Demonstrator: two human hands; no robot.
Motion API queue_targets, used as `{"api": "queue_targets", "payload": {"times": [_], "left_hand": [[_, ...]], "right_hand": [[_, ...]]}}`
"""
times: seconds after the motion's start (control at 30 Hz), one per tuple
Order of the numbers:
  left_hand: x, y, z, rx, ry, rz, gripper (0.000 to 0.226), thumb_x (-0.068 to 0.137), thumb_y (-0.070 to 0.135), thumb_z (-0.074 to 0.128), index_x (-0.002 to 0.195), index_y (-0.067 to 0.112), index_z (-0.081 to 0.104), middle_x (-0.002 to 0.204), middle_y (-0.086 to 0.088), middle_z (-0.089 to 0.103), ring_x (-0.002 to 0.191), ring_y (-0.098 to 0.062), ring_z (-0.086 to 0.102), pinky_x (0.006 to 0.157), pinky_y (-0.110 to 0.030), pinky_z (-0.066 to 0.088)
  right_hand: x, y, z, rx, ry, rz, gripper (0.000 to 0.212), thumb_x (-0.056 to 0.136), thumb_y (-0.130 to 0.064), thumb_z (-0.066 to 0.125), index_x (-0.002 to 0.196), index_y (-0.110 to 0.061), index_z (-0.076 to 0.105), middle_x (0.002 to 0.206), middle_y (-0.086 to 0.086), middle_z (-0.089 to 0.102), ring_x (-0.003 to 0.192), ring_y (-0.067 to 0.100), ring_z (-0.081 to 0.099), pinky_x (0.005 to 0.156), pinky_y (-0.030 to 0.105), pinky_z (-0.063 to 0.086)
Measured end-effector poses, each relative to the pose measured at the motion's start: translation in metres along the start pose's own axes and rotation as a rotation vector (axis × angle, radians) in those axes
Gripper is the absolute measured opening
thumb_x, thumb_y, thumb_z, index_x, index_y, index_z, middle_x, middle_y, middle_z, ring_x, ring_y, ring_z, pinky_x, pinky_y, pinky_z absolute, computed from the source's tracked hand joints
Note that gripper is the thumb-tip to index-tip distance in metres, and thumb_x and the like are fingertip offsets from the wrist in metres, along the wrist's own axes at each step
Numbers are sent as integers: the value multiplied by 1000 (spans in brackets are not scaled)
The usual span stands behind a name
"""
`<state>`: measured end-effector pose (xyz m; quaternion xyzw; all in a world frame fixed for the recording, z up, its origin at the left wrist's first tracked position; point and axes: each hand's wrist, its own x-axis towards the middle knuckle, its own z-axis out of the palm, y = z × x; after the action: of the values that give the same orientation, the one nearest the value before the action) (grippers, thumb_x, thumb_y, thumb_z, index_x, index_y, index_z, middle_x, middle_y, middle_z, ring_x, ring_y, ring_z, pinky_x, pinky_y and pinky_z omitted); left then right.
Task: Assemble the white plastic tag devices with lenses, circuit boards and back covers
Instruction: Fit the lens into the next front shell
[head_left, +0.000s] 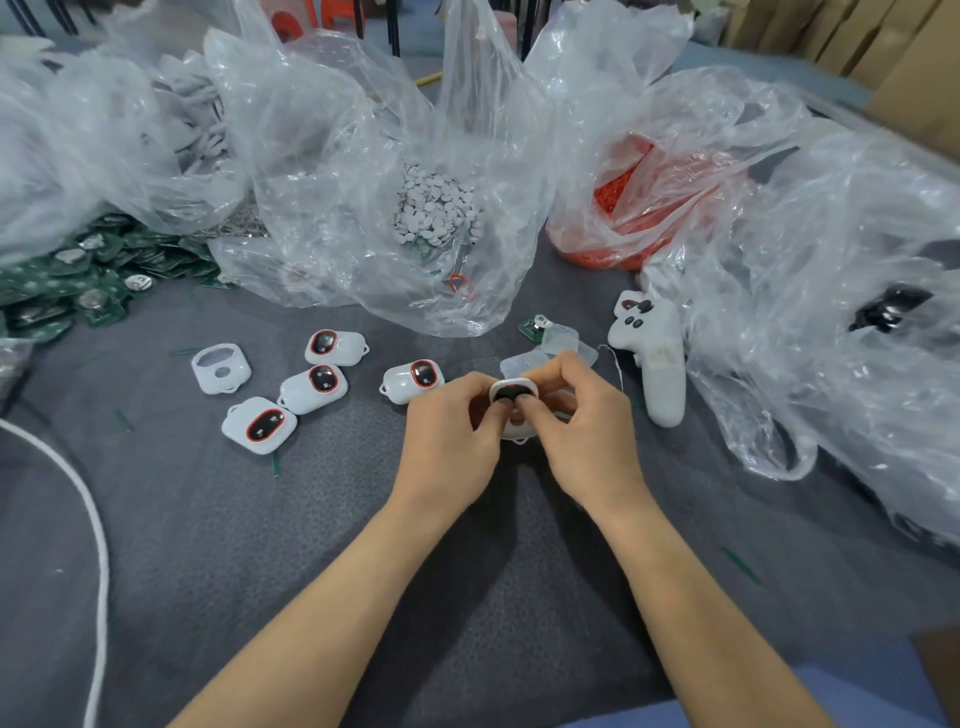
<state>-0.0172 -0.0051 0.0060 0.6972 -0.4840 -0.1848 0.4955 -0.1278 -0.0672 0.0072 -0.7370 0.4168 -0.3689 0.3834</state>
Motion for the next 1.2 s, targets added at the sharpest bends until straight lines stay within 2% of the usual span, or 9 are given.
{"api": "queue_targets", "payload": {"times": [0.23,0.47,0.53,0.63,0.73,0.87,0.97,1.1,1.2], "left_hand": [[5,-6,-12,-200,-139,-80,28,89,5,63,107,26,66,91,5,73,83,-6,68,76,-15,52],[17,-13,-20,-338,-36,-207,19,93,-3,52,87,11,64,86,-2,69,69,-11,70,61,-23,57],[20,-16,-23,-300,-1,-203,17,95,0,49,87,13,57,89,-4,69,62,-14,70,61,-27,57],[25,-21,-27,-257,51,-183,16,94,1,48,88,14,56,90,-11,68,56,-10,68,55,-17,50],[28,-25,-28,-251,77,-162,17,93,0,47,90,13,56,85,-10,68,53,-6,65,55,-15,48],[30,-29,-23,-293,82,-133,22,92,-2,47,87,17,57,77,8,65,52,-5,64,54,-12,47],[33,-31,-21,-302,64,-125,25,92,-1,48,85,22,56,79,27,63,51,-3,64,54,-12,48],[34,-31,-21,-340,67,-148,25,93,1,49,85,23,56,79,11,67,55,-6,67,56,-15,50],[34,-31,-22,-366,77,-177,25,93,2,48,86,25,57,83,-3,67,58,-10,68,57,-16,51]], "right_hand": [[3,-7,-3,-47,-92,-76,25,85,-4,67,102,-21,74,94,-2,64,87,2,59,76,8,44],[76,-48,12,-163,-13,-211,20,87,-3,61,96,-13,76,87,-6,70,71,7,62,71,11,46],[117,-57,27,-280,-51,-248,22,90,-3,57,101,-11,74,94,-1,72,80,9,64,78,11,46],[173,-58,61,-462,-155,-183,32,92,5,48,113,-7,69,117,10,68,107,22,62,99,27,45],[208,-45,92,-646,-247,-100,47,87,12,44,125,-9,61,132,13,58,122,27,53,106,34,40],[221,-27,113,-717,-227,-75,30,95,-5,48,118,-13,65,123,11,62,111,28,58,93,32,45],[225,-21,120,-721,-152,-87,27,92,-1,49,106,-12,71,114,9,66,103,27,61,82,29,45],[226,-17,128,-774,-104,-136,26,93,-1,43,100,-10,66,112,8,62,96,27,60,73,30,41],[221,-22,125,-492,50,-82,17,94,-12,51,97,-10,67,115,5,59,97,23,57,74,25,36]]}}
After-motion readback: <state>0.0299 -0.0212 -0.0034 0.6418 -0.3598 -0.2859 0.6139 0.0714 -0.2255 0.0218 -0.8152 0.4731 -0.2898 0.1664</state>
